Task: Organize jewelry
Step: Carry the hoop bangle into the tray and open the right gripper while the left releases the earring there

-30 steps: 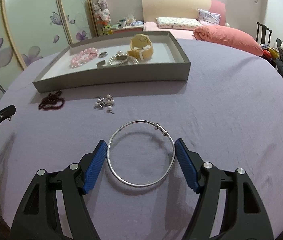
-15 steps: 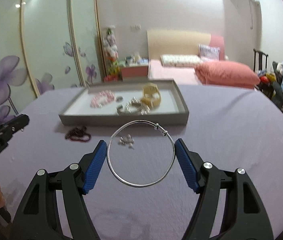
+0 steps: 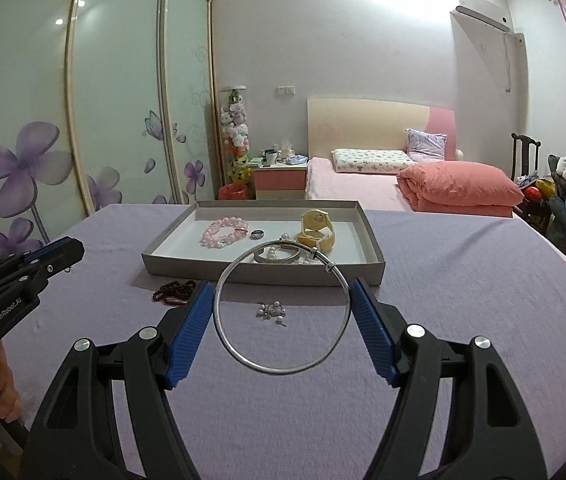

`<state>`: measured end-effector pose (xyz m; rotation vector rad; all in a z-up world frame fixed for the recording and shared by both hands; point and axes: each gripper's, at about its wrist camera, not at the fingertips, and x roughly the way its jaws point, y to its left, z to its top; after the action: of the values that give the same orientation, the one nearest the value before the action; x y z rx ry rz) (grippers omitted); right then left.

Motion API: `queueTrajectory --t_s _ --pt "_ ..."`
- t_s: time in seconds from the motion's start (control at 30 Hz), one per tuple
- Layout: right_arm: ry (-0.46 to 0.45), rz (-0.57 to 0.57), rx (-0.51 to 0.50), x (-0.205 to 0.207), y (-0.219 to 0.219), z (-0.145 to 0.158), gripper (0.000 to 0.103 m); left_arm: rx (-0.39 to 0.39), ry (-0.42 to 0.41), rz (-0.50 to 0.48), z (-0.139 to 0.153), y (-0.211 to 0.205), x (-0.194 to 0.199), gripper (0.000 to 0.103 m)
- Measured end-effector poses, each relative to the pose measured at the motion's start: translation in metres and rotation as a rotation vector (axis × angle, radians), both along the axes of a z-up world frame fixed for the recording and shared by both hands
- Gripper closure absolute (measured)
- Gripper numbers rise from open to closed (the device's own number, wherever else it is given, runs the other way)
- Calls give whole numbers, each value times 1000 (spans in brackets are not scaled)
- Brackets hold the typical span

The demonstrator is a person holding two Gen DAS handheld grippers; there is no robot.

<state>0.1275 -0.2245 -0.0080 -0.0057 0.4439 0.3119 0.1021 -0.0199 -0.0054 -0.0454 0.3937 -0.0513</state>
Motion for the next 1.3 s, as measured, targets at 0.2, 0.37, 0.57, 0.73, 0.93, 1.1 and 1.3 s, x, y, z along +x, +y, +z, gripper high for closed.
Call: queueTrajectory --t_s 0.2,0.37,0.57,0.73,0.93,1.1,1.3 --pt "-1 0 2 0 -1 0 33 0 -4 0 1 1 -2 89" --pt "-3 1 1 -1 0 -1 33 -1 -5 1 1 1 -2 89" --pt "-3 0 0 -1 0 -1 33 -1 -3 0 1 1 -2 89" --pt "-13 -5 -4 0 0 1 33 1 -4 0 1 1 -1 89" --pt "-62 -37 -8 20 -3 18 33 12 -16 7 8 3 16 89" --pt "-57 -55 16 58 -2 25 33 -23 10 10 12 7 57 89" --pt "28 -85 47 120 1 13 33 -27 45 45 6 10 110 89"
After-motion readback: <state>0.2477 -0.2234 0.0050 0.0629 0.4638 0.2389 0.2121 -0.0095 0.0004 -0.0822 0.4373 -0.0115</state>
